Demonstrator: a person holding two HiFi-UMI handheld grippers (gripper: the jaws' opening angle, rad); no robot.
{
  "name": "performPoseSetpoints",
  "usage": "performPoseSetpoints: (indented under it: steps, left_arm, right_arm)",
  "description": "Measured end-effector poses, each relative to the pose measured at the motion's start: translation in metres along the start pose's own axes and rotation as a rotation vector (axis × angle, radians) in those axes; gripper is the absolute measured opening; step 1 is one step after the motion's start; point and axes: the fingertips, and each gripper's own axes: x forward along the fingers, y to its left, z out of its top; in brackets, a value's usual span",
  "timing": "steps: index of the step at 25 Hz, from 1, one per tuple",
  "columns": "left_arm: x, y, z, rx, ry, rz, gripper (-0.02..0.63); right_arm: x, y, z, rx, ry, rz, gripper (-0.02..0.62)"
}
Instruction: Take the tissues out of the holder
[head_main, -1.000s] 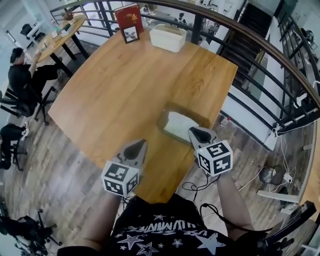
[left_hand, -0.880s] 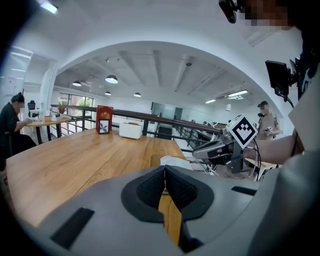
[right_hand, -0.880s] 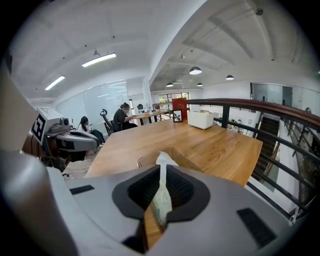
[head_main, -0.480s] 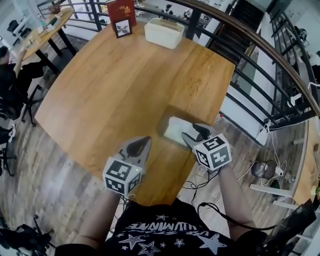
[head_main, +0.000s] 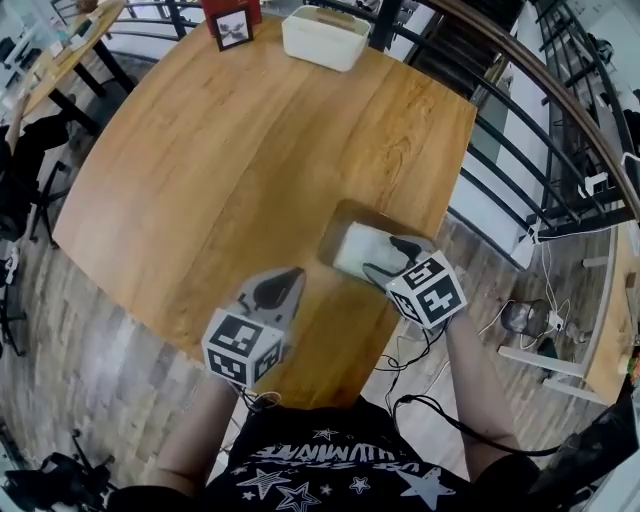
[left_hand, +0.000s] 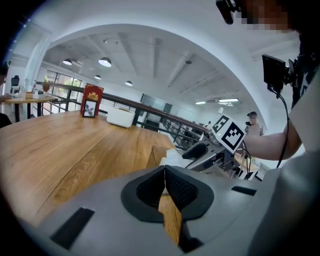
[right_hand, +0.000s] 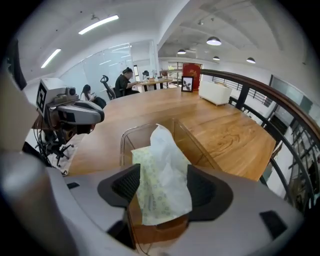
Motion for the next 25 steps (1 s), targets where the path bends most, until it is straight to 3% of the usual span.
performPoseSetpoints:
  steps: [7, 16, 20, 25]
  left_arm:
    - [0.011, 0.004, -0.006, -0.011, 0.028, -0.027, 0.015]
    - [0.016, 0.005, -0.018, -0.041, 0.047, -0.040, 0.015]
    - [0.016, 0.007, -0.023, -0.051, 0.054, -0.034, 0.015]
    - [0.009, 0.007, -0.025, -0.057, 0.055, -0.027, 0.015]
  right_arm:
    - [0.016, -0.007, -0.013, -0.045, 0.131, -0.012, 0.273]
    - [0.027, -0.009, -0.015, -0.024, 0.174, 0.023, 0.265]
    - [0.029, -0.009, -0.016, -0.021, 0.178, 0.041, 0.235]
    - [0.029, -0.001, -0.013, -0.022, 0.159, 0.063, 0.143]
